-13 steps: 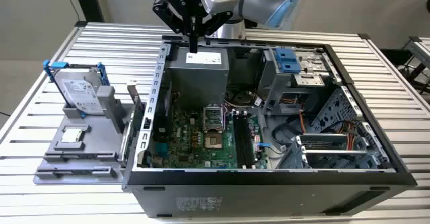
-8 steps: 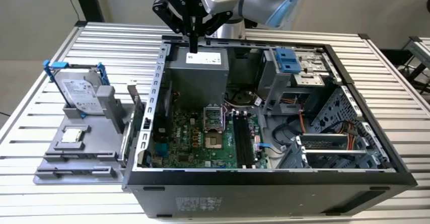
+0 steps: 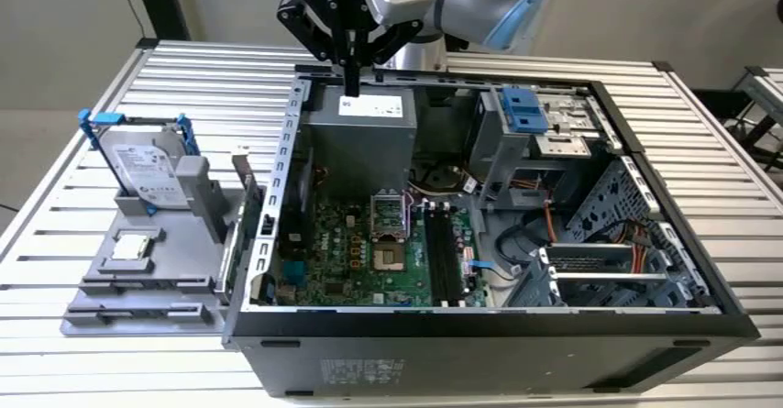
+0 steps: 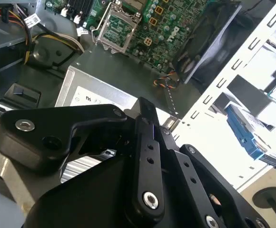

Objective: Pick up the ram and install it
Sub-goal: 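Reach for the ram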

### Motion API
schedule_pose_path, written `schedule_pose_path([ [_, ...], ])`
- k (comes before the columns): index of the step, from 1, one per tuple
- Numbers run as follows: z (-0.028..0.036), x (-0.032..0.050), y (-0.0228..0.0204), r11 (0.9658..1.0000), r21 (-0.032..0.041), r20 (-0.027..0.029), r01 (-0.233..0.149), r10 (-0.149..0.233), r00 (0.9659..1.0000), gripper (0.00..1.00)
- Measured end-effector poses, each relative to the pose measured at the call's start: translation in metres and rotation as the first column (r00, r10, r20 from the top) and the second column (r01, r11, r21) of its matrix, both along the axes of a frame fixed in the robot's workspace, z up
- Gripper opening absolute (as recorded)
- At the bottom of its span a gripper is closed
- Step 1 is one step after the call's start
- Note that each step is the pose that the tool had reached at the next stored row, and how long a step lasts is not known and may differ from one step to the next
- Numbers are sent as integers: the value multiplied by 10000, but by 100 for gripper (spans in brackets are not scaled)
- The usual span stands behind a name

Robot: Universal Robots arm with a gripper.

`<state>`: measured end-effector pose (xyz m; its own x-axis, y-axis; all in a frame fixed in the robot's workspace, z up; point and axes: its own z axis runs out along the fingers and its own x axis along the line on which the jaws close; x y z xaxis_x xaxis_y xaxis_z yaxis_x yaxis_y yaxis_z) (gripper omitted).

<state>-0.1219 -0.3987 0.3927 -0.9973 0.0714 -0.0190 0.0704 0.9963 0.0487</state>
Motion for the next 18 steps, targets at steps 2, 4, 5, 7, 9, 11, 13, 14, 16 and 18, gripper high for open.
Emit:
schedule_pose_path([
  [2, 0, -16, 4, 10000, 1, 0, -2, 2, 10000, 0],
  [4, 0, -35, 8, 10000, 0, 0, -2, 2, 10000, 0],
  [5, 0, -47, 10, 10000, 0, 0, -2, 2, 10000, 0],
  [7, 0, -75, 15, 10000, 1, 0, -2, 2, 10000, 0],
  [9, 0, -105, 22, 10000, 0, 0, -2, 2, 10000, 0],
  [11, 0, -136, 27, 10000, 1, 0, -2, 2, 10000, 0],
  [13, 0, -167, 35, 10000, 0, 0, -4, 4, 10000, 0],
  [14, 0, -181, 40, 10000, 0, 0, -4, 4, 10000, 0],
  [16, 0, -213, 48, 10000, 0, 0, -10, 10, 10000, 0],
  [18, 0, -238, 56, 10000, 0, 0, -48, 48, 10000, 0],
])
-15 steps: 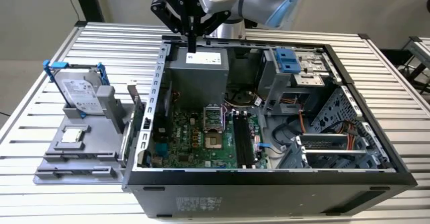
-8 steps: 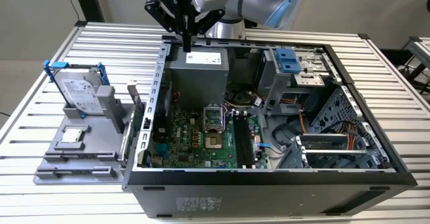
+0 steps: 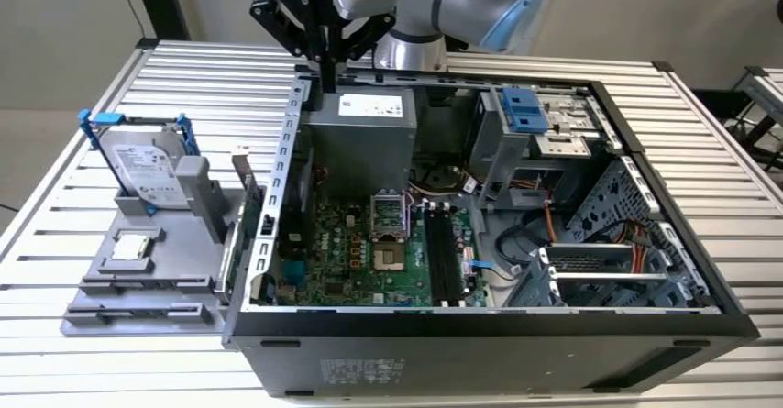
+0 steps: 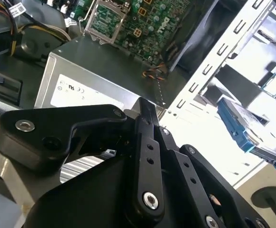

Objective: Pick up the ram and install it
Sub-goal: 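Reach for the ram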

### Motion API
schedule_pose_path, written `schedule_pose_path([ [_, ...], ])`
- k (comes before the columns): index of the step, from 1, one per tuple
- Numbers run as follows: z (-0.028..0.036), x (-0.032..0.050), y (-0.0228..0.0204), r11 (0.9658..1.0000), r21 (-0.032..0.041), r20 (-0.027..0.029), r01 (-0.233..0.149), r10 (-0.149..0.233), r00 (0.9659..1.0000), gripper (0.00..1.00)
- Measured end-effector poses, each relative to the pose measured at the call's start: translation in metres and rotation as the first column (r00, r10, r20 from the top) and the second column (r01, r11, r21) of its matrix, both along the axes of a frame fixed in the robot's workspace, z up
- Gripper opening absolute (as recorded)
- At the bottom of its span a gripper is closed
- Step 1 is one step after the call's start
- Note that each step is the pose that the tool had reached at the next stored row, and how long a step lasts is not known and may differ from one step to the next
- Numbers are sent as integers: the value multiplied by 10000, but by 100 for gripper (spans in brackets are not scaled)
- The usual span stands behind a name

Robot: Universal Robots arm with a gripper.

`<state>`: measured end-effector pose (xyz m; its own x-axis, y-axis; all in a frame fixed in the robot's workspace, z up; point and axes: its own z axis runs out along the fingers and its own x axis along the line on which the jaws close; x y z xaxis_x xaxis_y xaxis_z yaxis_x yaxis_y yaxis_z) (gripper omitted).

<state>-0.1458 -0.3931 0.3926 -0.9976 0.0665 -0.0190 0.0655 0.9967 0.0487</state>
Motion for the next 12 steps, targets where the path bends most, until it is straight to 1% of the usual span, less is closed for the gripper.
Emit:
schedule_pose_path([
  [8, 0, -103, 31, 9998, 0, 0, -214, 214, 9998, 0],
  [12, 0, -162, 49, 9997, 0, 0, -259, 259, 9997, 0],
])
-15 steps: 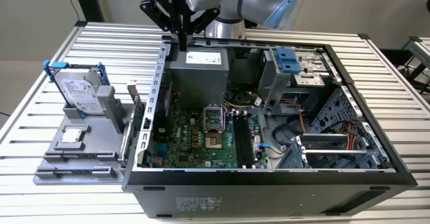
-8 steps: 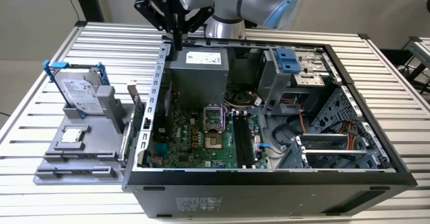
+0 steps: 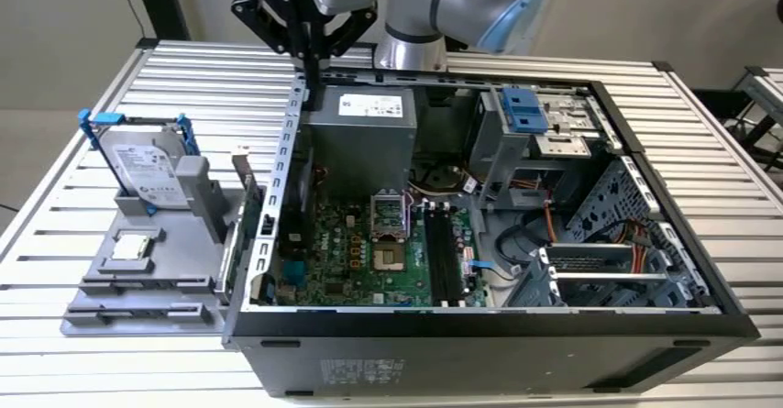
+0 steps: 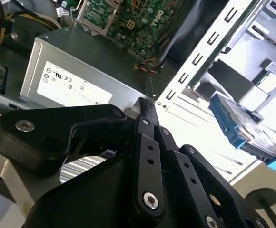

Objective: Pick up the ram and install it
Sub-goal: 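Reach for the ram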

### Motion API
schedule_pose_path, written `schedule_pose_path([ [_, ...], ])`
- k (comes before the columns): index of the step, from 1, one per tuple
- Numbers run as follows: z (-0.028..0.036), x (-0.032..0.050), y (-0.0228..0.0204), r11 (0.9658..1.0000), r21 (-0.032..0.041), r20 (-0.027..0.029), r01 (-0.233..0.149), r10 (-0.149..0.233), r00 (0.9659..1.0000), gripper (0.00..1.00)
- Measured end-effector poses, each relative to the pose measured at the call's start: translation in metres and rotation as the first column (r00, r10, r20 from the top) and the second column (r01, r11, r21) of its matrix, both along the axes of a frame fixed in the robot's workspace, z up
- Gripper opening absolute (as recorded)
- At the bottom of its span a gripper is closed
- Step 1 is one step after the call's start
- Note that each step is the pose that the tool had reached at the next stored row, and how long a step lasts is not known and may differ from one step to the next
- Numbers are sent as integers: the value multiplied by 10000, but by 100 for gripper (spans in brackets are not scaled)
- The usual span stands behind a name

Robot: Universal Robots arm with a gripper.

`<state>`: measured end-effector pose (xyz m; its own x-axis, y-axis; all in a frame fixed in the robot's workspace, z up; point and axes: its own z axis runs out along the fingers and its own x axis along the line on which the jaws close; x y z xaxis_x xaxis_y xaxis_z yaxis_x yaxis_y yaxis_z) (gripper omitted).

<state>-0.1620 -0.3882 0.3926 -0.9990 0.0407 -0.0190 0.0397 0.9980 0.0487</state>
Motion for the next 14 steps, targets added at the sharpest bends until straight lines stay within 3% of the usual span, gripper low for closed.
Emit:
schedule_pose_path([
  [14, 0, -293, 18, 10000, 0, 0, 0, 0, 10000, 0],
])
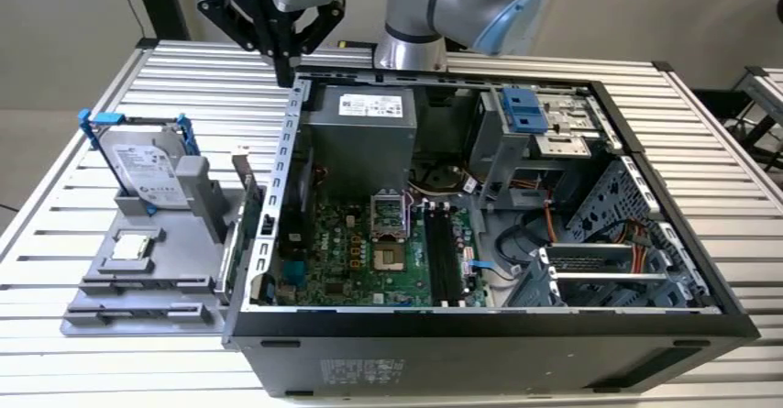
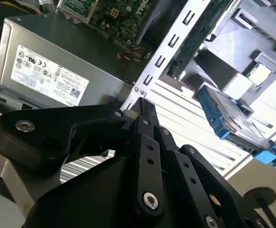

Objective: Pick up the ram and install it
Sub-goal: 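Reach for the ram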

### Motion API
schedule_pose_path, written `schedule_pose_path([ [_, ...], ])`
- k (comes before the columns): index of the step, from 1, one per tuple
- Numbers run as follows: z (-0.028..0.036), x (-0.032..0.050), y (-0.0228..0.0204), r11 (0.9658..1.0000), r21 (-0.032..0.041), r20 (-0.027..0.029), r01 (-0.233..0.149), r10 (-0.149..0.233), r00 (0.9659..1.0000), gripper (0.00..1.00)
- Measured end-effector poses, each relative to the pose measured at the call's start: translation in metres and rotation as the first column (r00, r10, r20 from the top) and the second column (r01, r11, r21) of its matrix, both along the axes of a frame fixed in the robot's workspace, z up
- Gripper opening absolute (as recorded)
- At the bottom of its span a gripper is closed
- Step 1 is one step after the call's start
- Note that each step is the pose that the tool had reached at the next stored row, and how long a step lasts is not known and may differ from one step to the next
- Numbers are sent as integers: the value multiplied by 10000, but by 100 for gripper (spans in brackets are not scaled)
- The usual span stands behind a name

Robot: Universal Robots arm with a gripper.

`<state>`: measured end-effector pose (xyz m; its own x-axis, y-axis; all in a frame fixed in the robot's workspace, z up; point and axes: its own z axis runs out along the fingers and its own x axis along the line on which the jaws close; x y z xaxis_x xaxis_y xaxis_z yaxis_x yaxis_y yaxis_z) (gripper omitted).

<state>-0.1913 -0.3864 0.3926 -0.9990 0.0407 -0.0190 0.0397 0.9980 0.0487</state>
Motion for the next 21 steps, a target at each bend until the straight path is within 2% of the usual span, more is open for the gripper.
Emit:
schedule_pose_path([
  [11, 0, -307, 0, 10000, 0, 8, -1, 1, 10000, 0],
  [21, 0, -629, 0, 10000, 1, 19, 1, -1, 10000, 0],
])
